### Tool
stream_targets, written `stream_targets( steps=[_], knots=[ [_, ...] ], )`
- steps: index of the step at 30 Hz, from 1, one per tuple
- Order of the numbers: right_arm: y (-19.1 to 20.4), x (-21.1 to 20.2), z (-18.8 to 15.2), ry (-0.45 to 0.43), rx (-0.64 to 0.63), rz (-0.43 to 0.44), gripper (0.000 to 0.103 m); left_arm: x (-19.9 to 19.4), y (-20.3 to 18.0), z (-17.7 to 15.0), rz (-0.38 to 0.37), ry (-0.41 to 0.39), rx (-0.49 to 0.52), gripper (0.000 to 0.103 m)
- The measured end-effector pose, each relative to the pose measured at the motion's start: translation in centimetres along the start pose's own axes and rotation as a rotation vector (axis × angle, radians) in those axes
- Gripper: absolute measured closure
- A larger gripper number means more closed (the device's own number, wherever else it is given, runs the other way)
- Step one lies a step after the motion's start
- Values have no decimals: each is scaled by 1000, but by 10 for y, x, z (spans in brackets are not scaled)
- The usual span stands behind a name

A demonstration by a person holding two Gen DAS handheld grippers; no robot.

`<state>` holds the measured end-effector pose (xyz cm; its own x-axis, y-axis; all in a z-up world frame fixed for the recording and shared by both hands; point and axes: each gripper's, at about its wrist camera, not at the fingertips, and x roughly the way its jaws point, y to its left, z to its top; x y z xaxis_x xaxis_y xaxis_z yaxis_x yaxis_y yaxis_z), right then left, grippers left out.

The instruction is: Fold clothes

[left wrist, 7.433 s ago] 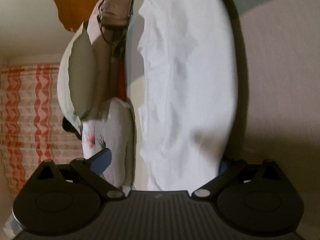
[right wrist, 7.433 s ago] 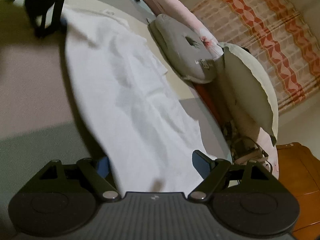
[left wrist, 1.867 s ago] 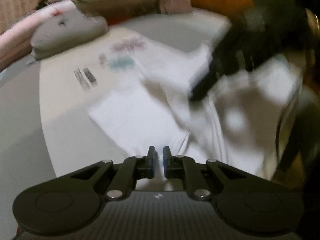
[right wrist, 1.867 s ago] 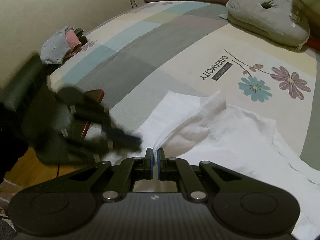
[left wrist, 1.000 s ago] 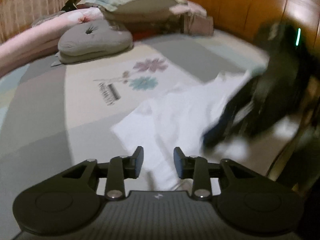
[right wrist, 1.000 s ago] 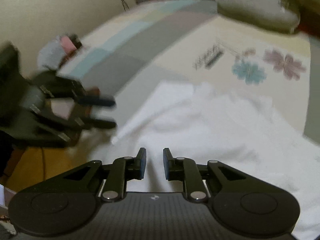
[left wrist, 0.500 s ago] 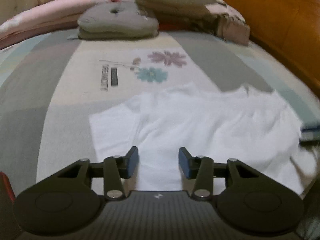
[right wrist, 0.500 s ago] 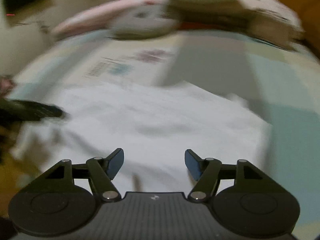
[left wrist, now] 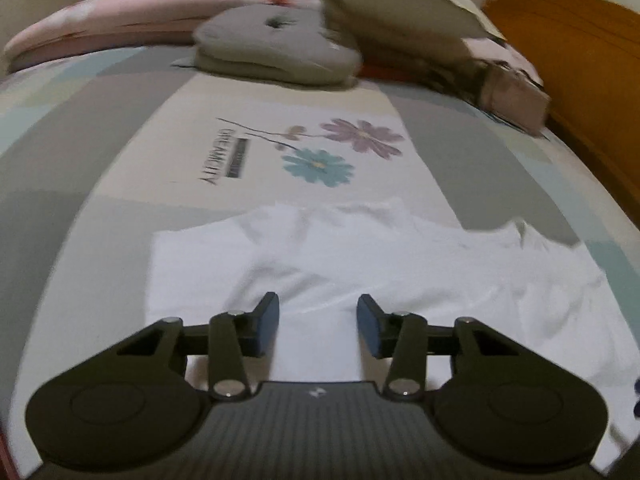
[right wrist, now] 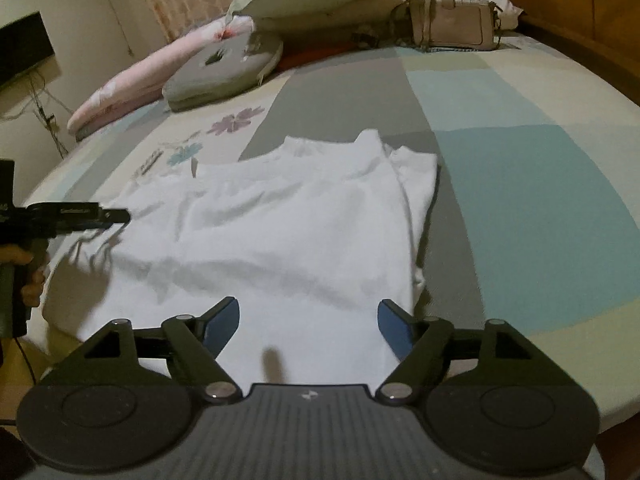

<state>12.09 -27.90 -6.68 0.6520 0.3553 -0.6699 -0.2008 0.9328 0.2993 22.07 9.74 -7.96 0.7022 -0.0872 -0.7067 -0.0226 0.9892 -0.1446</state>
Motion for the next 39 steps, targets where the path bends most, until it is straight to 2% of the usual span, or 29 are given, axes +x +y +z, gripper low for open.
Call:
stream_targets(
  steps=[4,8,10,14,16,18,20,23,24,27,28,30,33,34,37,39],
  knots=[
    [-3,-4,9,-40,25,29,21,0,-1,19,-4,-75,42,57],
    [-1,-3,15,-56,20,36,21,22,16,31,61,-41,34,61],
    [-2,-1,16,-55,23,31,21,32,24,29,34,-9,15,61],
    [-3,5,19,-44,31,20,21,36,21,23,-32,-25,63,76],
    [-1,8,21,-43,26,21,21,38,15,20,-57,-30,109,78],
    [1,11,23,-43,20,22,21,37,13,18,-45,-31,139,85],
    [3,12,25,-45,14,23,21,28,17,19,-43,-63,116,90],
    [5,10,28,-57,6,27,21,18,22,24,33,-118,100,95],
    [5,9,29,-60,7,30,21,21,24,26,39,-105,93,95],
    [5,10,32,-60,7,30,21,24,23,24,38,-76,95,93],
    [5,10,33,-62,5,31,21,24,21,23,39,-75,99,89],
    [7,11,34,-62,-3,33,21,13,16,22,43,-102,105,84],
    [10,15,40,-64,-28,45,21,-9,11,22,-5,-127,75,68],
    [11,17,43,-65,-35,56,21,-15,9,21,-47,-122,60,60],
    [9,36,54,-54,-20,86,20,-22,6,13,-151,-69,14,56],
    [3,55,60,-19,16,82,20,-17,7,5,-151,-11,-15,54]
  ],
)
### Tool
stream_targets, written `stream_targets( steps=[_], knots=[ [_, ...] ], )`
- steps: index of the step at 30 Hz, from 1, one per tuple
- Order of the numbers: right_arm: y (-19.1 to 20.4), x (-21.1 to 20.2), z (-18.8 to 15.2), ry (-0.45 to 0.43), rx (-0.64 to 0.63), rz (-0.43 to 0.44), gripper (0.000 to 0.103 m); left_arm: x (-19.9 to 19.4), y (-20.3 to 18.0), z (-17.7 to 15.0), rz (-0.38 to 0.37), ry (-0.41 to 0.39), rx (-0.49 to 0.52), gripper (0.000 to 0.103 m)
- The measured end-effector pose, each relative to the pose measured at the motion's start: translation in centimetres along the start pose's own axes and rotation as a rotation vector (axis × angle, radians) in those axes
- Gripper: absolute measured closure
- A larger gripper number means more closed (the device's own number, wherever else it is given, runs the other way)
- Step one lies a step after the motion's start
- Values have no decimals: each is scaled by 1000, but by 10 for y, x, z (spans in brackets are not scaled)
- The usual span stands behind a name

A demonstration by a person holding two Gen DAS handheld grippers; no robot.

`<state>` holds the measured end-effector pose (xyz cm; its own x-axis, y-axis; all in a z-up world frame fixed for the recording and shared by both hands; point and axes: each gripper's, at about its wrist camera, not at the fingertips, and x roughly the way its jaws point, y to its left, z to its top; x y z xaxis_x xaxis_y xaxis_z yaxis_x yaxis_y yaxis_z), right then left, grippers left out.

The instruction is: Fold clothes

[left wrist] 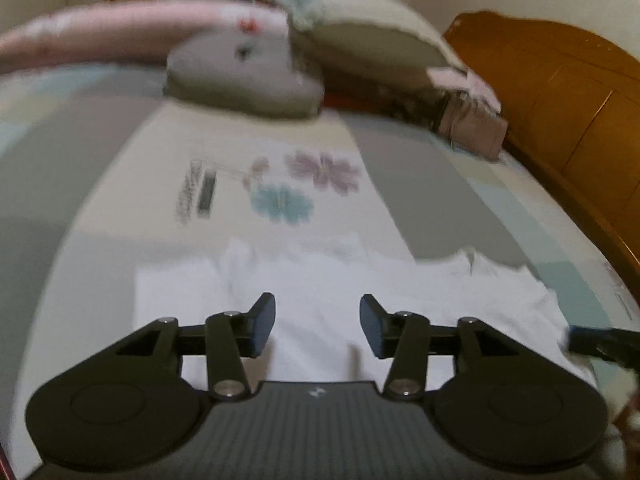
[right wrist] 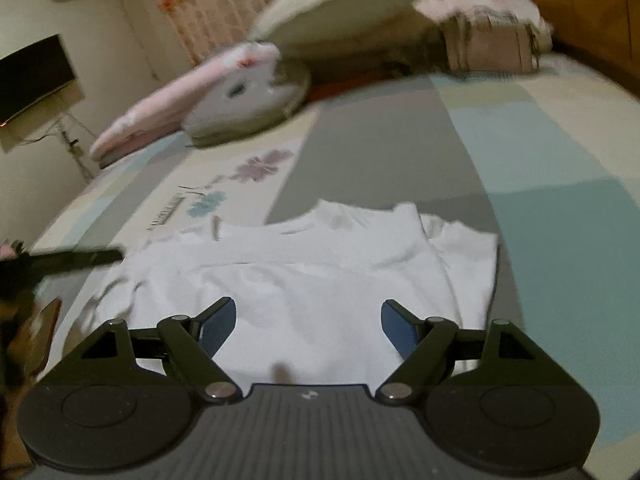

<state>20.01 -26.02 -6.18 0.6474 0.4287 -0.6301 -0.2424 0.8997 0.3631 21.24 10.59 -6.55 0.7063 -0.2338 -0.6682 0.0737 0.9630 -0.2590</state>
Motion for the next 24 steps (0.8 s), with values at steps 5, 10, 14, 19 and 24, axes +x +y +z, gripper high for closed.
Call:
stream_targets(
  steps=[5,10,14,19,24],
  knots=[
    [-17,18,2,2,47,-141,20,10,19,-10,217,44,-50,56],
    [9,-11,-8,-45,-45,-153,16,-9,-8,-6,163,32,66,38],
    [42,-8,-23,-52,-178,-202,13,-10,-49,-29,49,38,234,34],
    [49,7,-44,37,-224,-247,12,3,-63,-56,80,87,251,34],
    [47,-11,-53,22,-192,-226,3,-17,-69,-52,49,37,263,30]
  ],
)
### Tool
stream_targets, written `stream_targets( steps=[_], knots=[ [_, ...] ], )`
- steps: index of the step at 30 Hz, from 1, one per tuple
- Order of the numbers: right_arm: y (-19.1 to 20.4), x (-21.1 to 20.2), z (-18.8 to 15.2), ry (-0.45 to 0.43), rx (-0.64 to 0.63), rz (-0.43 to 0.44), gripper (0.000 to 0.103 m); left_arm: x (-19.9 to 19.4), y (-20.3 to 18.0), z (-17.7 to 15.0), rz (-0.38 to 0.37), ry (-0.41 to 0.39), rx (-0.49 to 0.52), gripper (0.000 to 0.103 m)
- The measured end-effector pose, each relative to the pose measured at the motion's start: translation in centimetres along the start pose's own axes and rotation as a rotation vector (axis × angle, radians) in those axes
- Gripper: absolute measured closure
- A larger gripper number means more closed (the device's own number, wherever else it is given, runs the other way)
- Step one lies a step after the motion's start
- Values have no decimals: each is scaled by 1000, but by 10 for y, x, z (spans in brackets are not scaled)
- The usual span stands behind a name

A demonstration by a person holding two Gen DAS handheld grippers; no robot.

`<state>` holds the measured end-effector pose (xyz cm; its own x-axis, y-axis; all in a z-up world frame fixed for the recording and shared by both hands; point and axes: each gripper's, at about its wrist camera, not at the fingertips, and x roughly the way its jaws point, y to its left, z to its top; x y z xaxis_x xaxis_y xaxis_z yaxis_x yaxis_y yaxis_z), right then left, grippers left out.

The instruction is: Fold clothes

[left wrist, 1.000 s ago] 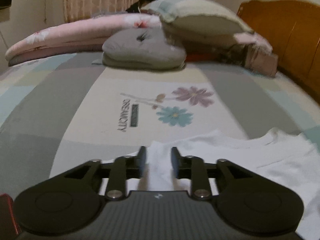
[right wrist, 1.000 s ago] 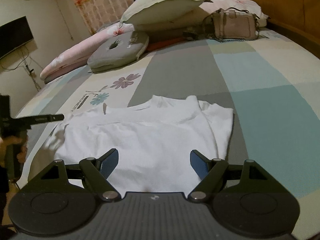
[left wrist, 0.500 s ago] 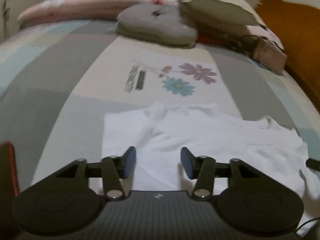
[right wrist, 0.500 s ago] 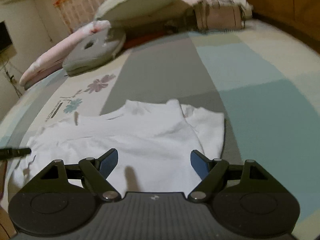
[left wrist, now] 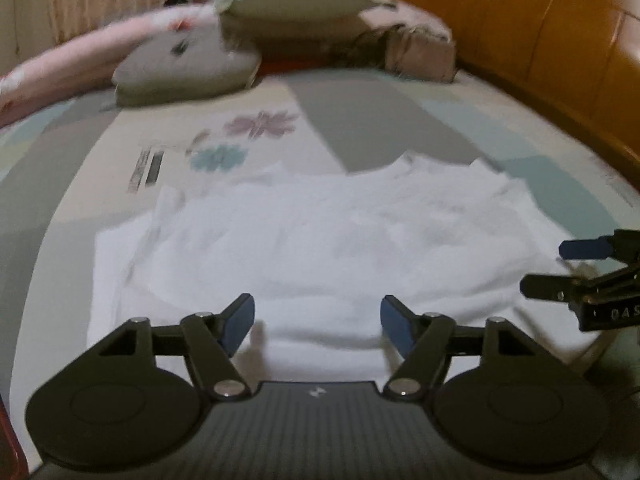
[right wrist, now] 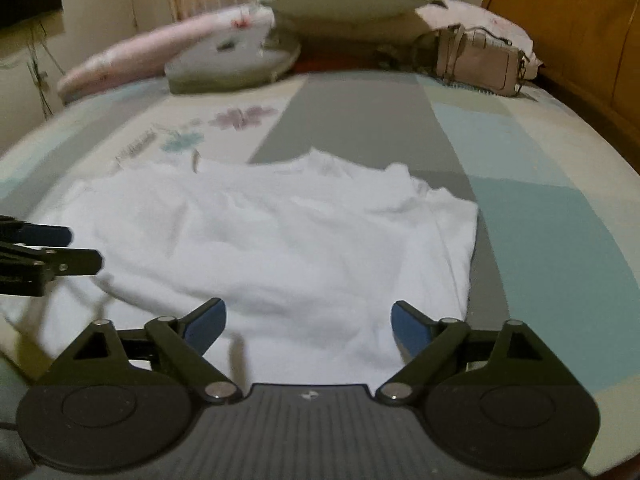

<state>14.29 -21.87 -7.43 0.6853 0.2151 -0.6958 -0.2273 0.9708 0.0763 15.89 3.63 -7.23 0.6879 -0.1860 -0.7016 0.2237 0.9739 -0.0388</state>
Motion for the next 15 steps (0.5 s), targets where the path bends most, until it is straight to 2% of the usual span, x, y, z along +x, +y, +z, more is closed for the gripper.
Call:
stream_targets(
  steps=[2,6,11,14,15],
  knots=[
    [-1,-7,-4,-9,10,10,2,7,-1,-2,28,27,-22,29],
    [-5,-6,-14,28,34,19,2,8,2,-12,34,76,-61,29],
    [-5,-20,-19,15,21,51,1,-21,-4,-17,37,52,7,28],
    [-6,-15,-27,48,31,55,1,-16,1,-33,39,119,-36,28],
    [-6,-14,-29,49,30,56,0,-17,3,-39,40,118,-51,29]
  ],
)
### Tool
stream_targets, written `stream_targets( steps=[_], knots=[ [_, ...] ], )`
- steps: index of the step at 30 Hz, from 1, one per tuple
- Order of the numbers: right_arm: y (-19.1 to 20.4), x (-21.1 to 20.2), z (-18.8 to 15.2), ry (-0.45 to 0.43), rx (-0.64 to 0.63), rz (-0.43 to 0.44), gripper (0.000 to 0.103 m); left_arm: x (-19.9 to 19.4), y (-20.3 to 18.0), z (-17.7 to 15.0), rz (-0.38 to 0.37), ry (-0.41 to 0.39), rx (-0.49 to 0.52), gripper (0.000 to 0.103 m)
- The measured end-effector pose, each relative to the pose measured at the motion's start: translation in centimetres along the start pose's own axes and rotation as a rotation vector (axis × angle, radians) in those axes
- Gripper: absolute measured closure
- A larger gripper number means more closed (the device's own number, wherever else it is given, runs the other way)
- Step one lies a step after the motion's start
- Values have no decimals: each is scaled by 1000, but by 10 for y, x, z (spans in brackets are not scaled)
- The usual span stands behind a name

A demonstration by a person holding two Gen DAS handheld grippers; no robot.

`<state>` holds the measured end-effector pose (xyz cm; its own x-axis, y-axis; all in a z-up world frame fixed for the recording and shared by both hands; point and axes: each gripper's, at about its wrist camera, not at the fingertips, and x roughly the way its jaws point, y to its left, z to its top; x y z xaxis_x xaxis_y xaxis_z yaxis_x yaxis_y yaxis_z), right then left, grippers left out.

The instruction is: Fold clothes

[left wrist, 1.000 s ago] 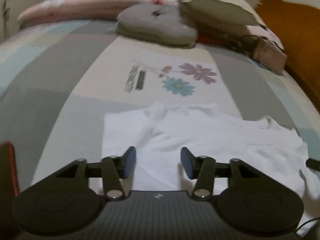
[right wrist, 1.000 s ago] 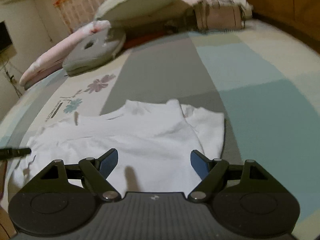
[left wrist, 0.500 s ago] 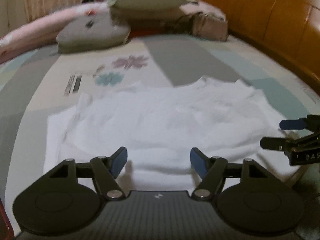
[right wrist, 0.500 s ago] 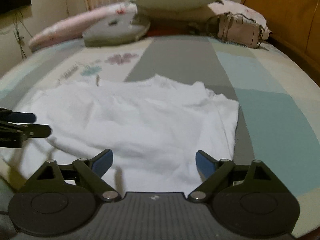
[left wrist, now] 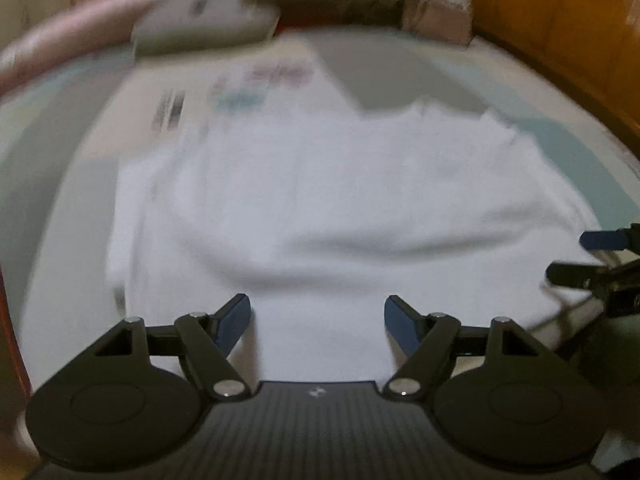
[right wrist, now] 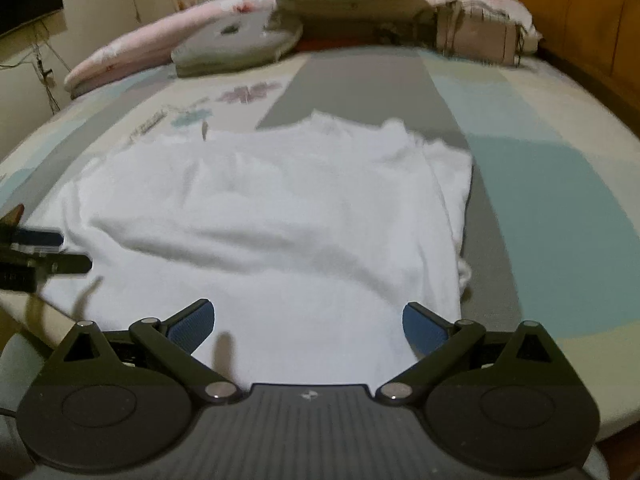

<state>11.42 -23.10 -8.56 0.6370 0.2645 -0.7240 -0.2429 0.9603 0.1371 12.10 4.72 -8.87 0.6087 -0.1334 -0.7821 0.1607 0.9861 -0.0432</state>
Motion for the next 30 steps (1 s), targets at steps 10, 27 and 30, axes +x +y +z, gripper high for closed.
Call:
stream_targets(
  steps=[10,27,30],
  knots=[
    [-1,-3,-4,5,-4,3,0,-15,24,9,-34,-47,-115,27],
    [-5,-3,-2,26,17,-8,0,14,71,22,-4,-121,-267,26],
    [-10,-9,4,23,63,14,0,3,78,16,-20,-123,-308,26]
  ],
)
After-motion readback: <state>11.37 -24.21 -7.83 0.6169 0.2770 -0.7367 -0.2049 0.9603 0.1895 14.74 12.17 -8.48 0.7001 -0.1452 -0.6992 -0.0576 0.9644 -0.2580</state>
